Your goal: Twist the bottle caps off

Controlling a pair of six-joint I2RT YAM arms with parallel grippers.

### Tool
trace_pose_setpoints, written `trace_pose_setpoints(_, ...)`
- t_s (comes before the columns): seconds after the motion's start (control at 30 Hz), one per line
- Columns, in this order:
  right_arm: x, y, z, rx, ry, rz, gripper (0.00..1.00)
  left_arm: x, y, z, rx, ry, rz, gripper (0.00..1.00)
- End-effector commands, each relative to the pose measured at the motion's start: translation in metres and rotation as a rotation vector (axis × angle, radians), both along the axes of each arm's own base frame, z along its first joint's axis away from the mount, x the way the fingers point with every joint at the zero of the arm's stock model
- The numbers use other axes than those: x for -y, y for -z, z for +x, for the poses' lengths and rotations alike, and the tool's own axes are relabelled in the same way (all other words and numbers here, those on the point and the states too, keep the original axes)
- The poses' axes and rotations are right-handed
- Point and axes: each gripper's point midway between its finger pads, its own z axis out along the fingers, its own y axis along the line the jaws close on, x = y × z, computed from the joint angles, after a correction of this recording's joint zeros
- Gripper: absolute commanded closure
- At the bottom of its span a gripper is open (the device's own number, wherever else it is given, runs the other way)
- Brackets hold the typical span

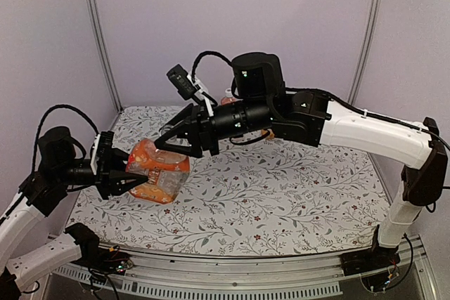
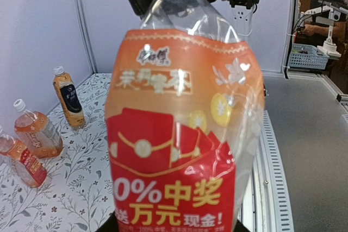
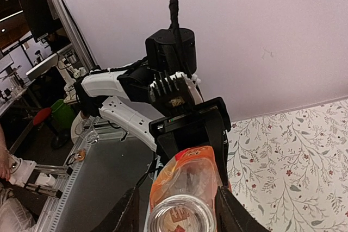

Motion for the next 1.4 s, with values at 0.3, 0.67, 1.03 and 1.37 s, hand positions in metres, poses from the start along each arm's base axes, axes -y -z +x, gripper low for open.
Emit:
trace_pose_setpoints(0.3,0.001,0.008,0.003,-0.039,0.023,-0.034,1.0,0.001,0.0,0.005,-0.01,-0.033,-0.016,0.72)
trace_pose_setpoints(0.67,0.125,0.072,0.116,-0.041,0.69,-0.391,1.0,-0.066,0.015,0.09,-0.275,-0.628,-0.233,0.0)
trace_pose_setpoints(1.03,0.407,0.116,0.231,-0.015,1.668,-0.419,1.0,-0.172,0.044,0.124,-0.369,-1.146,-0.413,0.0)
trace_pose_setpoints(1.37,0.472,0.167,0.325,0.003,1.853,-0.546,1.0,-0.201,0.046,0.124,-0.321,-1.265,-0.42,0.0)
